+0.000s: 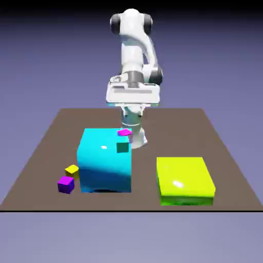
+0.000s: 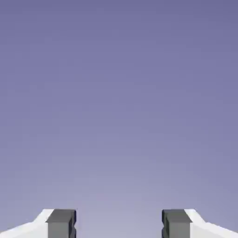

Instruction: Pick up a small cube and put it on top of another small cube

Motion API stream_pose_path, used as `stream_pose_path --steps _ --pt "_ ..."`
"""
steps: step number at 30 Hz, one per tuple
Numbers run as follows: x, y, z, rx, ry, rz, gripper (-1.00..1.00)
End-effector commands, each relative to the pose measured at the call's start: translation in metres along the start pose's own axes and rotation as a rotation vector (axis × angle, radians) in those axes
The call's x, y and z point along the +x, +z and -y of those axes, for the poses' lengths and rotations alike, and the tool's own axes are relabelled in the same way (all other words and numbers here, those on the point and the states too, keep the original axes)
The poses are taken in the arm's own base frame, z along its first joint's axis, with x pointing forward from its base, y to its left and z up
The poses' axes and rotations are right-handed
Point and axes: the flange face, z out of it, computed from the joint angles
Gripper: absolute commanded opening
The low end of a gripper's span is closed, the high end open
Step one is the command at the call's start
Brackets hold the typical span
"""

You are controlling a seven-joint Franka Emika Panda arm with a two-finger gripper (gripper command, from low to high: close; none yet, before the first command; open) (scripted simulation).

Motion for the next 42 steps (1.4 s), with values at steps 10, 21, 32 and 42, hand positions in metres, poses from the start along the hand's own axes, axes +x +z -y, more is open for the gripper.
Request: stream_pose_path --steps 10,21,32,42 --pt "0.065 0.102 -0.056 -0.284 0.136 0.293 0.00" --pt "0.108 0.197 -0.153 -0.566 0.261 0.590 0.00" --pt "0.130 0.258 -0.250 -0.813 0.346 0.846 0.00" --pt "0.136 0.293 -0.309 -1.020 0.371 1.056 0.00"
